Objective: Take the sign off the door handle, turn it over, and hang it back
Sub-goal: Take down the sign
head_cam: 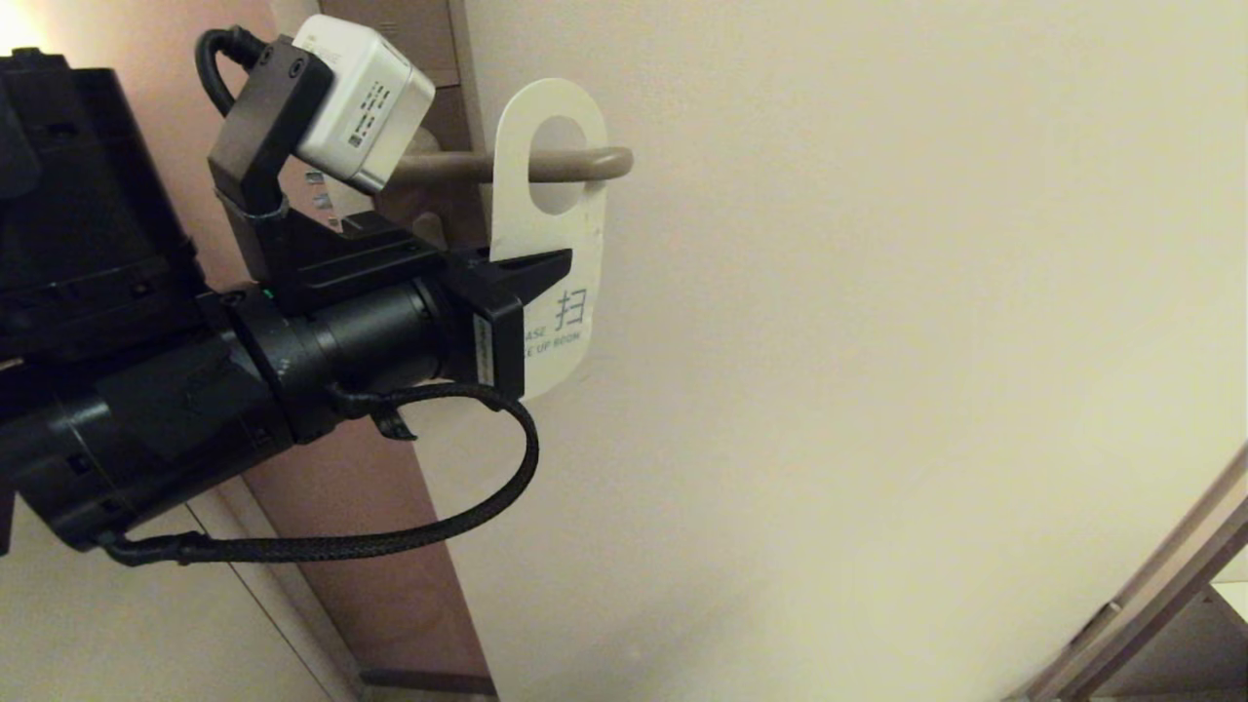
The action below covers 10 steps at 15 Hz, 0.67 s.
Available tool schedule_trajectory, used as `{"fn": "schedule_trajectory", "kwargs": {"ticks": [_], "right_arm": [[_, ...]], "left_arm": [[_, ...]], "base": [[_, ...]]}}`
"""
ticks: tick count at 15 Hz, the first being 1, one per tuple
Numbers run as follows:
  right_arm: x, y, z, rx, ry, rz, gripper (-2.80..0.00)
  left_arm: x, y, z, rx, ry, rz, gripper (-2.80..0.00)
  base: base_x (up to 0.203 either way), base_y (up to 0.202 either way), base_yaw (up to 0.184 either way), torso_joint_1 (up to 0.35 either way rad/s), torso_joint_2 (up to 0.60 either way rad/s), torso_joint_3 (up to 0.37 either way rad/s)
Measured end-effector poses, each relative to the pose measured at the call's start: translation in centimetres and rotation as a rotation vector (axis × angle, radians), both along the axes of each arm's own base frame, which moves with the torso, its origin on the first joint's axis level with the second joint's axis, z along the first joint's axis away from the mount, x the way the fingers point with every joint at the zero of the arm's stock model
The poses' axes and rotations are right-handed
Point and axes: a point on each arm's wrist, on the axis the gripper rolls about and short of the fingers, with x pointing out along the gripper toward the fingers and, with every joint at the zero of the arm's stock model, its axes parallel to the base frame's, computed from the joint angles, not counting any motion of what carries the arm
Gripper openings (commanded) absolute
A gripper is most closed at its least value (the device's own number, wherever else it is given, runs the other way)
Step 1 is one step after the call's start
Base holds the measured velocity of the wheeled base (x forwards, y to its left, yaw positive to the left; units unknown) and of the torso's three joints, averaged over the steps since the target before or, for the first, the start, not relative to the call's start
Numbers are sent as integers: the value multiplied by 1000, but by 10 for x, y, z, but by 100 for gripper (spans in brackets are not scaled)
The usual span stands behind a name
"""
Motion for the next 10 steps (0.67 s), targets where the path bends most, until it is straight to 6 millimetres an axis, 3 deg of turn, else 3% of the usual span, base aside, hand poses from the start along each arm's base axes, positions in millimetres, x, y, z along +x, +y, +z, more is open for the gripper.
{"fn": "schedule_trajectory", "kwargs": {"ticks": [10], "right_arm": [[0, 0, 0, 0, 0, 0, -280]], "left_arm": [[2, -10, -7, 19, 18, -16, -280]], "base": [[0, 0, 0, 0, 0, 0]]}}
